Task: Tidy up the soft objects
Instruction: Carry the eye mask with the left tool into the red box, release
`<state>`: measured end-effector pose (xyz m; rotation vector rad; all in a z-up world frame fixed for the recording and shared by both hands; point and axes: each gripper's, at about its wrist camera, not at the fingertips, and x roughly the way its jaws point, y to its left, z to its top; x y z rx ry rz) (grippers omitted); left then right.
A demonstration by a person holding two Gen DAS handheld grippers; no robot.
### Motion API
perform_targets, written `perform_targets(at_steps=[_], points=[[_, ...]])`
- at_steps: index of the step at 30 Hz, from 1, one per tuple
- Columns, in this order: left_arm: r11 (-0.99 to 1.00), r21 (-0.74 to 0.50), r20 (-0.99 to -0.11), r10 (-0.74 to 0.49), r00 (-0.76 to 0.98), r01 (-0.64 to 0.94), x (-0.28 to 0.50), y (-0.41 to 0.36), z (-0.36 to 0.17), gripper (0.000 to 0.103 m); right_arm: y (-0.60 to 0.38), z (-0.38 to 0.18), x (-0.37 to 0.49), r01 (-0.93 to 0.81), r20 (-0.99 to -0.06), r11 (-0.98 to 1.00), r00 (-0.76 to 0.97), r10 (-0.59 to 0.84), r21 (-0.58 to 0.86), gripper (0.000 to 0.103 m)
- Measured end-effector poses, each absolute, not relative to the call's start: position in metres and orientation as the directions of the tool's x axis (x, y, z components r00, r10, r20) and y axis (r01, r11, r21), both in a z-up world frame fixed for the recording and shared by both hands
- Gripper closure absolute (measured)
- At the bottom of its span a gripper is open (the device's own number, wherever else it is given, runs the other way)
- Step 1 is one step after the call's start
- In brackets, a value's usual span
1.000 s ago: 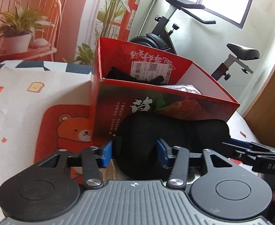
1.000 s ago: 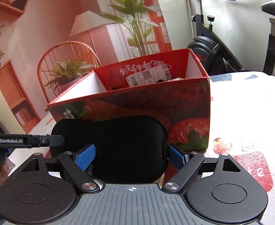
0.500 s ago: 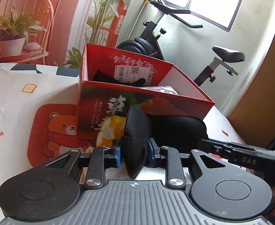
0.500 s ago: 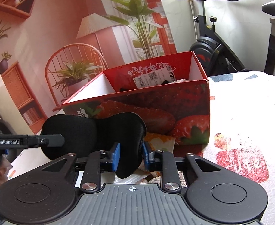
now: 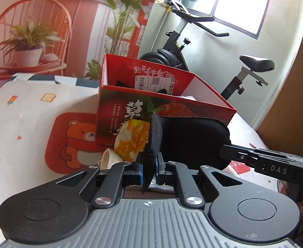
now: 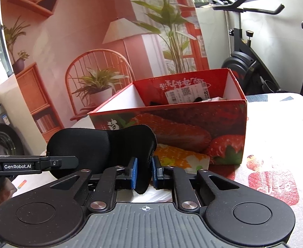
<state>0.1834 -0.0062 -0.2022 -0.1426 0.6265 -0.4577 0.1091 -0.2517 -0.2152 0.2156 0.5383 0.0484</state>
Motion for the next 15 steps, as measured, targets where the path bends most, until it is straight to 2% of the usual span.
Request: perform_targets(at_steps=[8,15], points=[[0.906,-0.24,-0.513,-0.424,0.746,0.349,0.18,-0.006,-0.191,0.093,-0.248,-0.208,0.097,0.006,-0.466,0.976,0.879,0.097,0.216,0.09],[0.901,-0.202,-0.433,-0.434,0.79,0.384,0.182,-0.009,-0.158,0.093,-0.252,-0.18,0.091,0.0,-0.387,0.981,0.919,0.078,0.196,0.09]])
